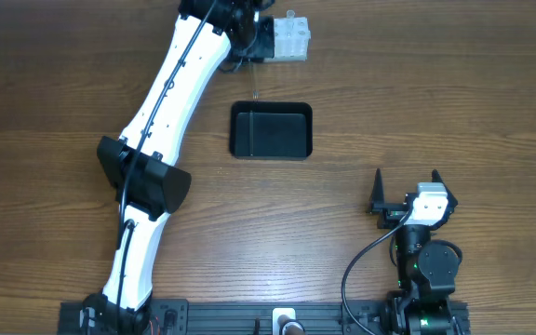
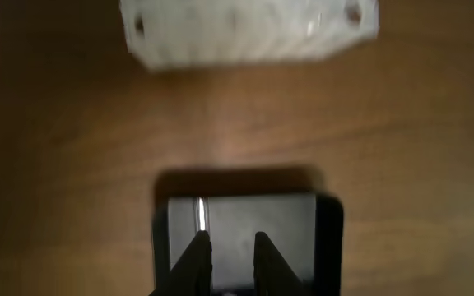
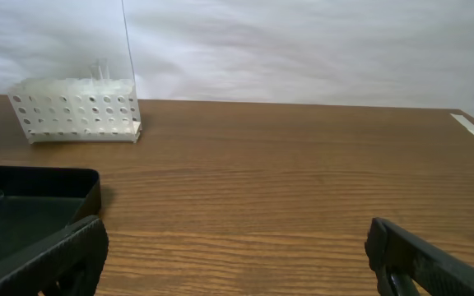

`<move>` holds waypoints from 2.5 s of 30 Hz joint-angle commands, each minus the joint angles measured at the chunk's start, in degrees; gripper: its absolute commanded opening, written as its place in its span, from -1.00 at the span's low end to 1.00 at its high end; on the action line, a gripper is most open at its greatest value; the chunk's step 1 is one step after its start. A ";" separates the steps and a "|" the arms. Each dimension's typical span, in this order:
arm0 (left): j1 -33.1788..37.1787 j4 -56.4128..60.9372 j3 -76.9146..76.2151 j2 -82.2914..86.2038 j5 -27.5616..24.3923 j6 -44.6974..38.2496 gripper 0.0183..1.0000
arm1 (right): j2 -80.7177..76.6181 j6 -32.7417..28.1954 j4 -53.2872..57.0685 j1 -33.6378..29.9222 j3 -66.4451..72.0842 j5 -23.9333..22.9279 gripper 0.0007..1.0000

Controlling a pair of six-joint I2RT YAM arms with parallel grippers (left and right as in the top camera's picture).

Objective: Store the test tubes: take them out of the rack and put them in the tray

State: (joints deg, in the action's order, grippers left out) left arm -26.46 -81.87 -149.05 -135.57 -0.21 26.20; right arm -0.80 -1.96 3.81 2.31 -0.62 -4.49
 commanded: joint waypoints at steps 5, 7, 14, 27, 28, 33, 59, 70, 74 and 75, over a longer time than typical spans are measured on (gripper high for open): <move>0.02 -7.15 -1.07 0.74 -7.69 1.51 -0.96 | 0.52 0.20 0.24 0.35 0.31 0.31 0.99; 0.04 -8.26 -1.07 -0.02 -7.69 1.49 -0.96 | 0.52 0.20 0.24 0.35 0.31 0.33 0.99; -0.09 -9.25 -1.07 -4.50 -7.69 1.46 -0.96 | 0.52 0.20 0.24 0.35 0.31 0.31 0.98; -0.42 -9.27 -1.07 -11.61 -7.67 1.05 -0.96 | 0.52 0.20 0.24 0.35 0.31 0.33 0.99; -0.52 -9.07 -1.07 -12.11 -7.65 1.05 -0.96 | 0.52 0.20 0.24 0.35 0.31 0.31 0.98; -0.98 -8.26 -1.07 -13.31 -7.67 1.07 -0.96 | 0.52 0.20 0.24 0.35 0.31 0.33 0.98; -1.46 -6.25 -1.07 -17.51 -7.69 1.07 -0.95 | 0.52 0.20 0.24 0.35 0.31 0.31 0.97; -1.53 -6.21 -1.07 -19.96 -7.69 1.07 -0.96 | 0.52 0.20 0.24 0.35 0.31 0.31 0.98; -1.68 -5.44 -1.07 -20.02 -7.69 1.07 -0.95 | 0.52 0.20 0.24 0.35 0.31 0.31 0.98; -1.70 -5.29 -1.07 -20.02 -7.69 1.07 -0.95 | 0.52 0.20 0.24 0.35 0.31 0.31 0.98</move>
State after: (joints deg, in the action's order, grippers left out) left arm -27.81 -87.57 -149.27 -154.95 -7.16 27.07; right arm -0.80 -1.96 3.81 2.31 -0.62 -4.49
